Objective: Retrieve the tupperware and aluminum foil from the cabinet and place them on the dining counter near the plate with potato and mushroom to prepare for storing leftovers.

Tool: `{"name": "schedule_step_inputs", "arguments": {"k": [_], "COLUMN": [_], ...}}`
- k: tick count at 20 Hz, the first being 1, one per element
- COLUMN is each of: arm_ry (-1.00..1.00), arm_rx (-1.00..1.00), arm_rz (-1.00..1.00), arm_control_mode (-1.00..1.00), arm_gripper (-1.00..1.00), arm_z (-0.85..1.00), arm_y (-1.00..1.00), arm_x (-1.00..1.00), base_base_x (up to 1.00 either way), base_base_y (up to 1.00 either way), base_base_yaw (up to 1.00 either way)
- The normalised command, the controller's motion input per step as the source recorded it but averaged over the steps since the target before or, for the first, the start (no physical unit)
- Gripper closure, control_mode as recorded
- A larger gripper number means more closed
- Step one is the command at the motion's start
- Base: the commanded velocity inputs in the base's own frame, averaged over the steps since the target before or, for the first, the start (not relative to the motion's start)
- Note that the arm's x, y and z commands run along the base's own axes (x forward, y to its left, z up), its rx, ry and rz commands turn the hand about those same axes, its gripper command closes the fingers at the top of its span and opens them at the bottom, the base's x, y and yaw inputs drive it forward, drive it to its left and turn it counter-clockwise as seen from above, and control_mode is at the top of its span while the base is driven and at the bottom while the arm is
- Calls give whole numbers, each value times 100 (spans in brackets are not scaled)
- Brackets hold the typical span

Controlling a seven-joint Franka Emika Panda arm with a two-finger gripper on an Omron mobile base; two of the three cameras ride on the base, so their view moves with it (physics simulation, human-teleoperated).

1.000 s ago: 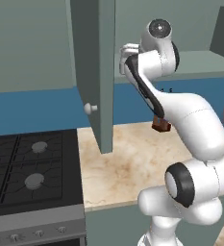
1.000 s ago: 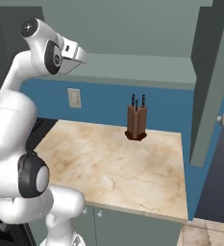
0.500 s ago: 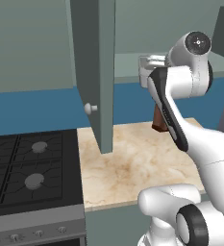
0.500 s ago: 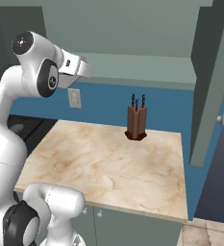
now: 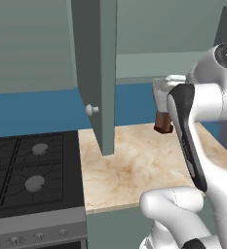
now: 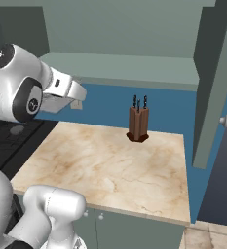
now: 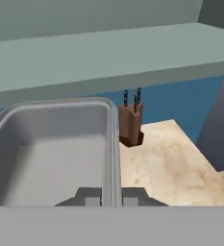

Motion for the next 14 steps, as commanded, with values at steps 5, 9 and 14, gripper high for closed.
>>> {"name": "schedule_step_inputs", "arguments": {"k": [5,9,14], "arm_ry": [34,19,3], "arm_rx": [0,0,0], "arm_rz": [-4,-6,-2], "arm_control_mode": [-100,-100,-100], "arm_gripper": [100,100,100], "arm_z": [-53,-47,-38], "arm_y": [-4,-6,0], "arm_x": [-71,-9,0], "base_base_x": [0,0,0], "base_base_y": [0,0,0], "base_base_yaw": [0,0,0]}}
